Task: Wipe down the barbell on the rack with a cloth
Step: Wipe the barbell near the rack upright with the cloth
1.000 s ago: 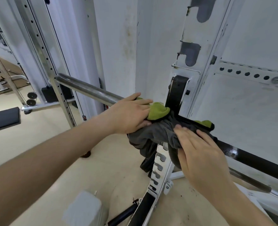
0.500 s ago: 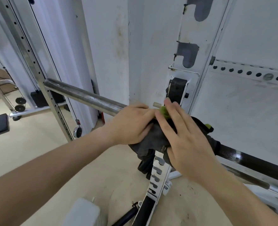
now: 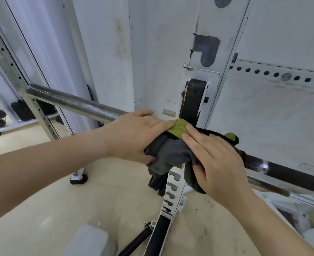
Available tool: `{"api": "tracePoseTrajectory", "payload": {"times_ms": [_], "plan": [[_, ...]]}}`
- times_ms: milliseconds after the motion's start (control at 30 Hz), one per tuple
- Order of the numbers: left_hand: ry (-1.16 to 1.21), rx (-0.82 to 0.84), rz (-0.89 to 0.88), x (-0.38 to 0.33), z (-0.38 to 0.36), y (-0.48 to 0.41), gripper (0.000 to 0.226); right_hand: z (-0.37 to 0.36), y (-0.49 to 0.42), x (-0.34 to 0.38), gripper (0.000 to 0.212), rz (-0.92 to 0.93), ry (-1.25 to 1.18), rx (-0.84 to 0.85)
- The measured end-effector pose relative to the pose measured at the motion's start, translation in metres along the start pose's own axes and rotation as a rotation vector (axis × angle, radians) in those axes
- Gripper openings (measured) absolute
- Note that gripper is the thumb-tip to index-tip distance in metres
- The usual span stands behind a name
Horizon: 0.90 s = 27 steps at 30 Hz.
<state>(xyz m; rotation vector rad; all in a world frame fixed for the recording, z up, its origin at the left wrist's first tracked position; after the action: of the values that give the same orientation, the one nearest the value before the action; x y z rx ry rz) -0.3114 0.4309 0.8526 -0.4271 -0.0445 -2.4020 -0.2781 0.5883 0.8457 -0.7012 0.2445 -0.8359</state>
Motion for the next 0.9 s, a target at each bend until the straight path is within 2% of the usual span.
{"api": "tracePoseTrajectory", "payload": {"times_ms": [67,200,267,333,400,467,533,600,667,767,833,900], "plan": [[-0.140,-0.095,0.012,-0.005,-0.003,-0.002,0.096,-0.001,-0.002,0.001,0.049,-0.004,0.000,-0.012],[-0.269,-0.286,-0.011,-0.007,0.002,-0.015,0.037,-0.004,-0.007,0.010,0.048,0.019,-0.007,-0.067],[-0.255,-0.287,-0.061,-0.005,0.004,-0.021,0.027,-0.006,-0.007,0.012,0.050,0.033,-0.017,-0.080],[-0.172,-0.141,-0.087,0.002,0.003,-0.027,0.039,-0.007,-0.005,0.013,0.048,0.040,-0.010,-0.078],[-0.048,0.060,-0.027,0.016,0.004,-0.033,0.052,-0.006,-0.005,0.012,0.047,0.050,0.003,-0.066],[0.150,0.239,0.033,0.029,0.006,-0.039,0.053,-0.005,-0.006,0.011,0.046,0.060,0.011,-0.057],[0.286,0.298,0.040,0.031,0.012,-0.045,0.050,-0.004,-0.007,0.010,0.046,0.054,0.020,-0.062],[0.238,0.304,0.039,0.028,0.011,-0.043,0.048,-0.005,-0.008,0.011,0.048,0.046,0.015,-0.077],[0.017,0.220,0.069,0.023,0.001,-0.039,0.047,-0.006,-0.008,0.012,0.050,0.033,-0.001,-0.086],[-0.269,-0.053,0.071,0.007,-0.005,-0.033,0.031,-0.006,-0.010,0.012,0.052,0.021,-0.034,-0.061],[-0.308,-0.200,0.060,0.002,-0.002,-0.029,0.019,-0.006,-0.012,0.011,0.051,0.014,-0.051,-0.035],[-0.248,-0.186,-0.006,0.000,0.003,-0.031,0.023,-0.007,-0.013,0.009,0.051,0.007,-0.052,-0.009]]}}
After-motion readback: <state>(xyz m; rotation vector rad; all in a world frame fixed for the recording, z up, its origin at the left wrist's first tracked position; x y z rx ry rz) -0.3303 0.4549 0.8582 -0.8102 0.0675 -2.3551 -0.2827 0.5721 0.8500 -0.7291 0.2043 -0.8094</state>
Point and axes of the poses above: each hand's wrist, its own y-axis away from the middle knuckle, its own z-axis out of the back of the hand, x = y × z, the point moved 8 cm from there along -y, towards the middle knuckle, and after that the axes turned 11 degrees about -z, right-handed, at the moved point
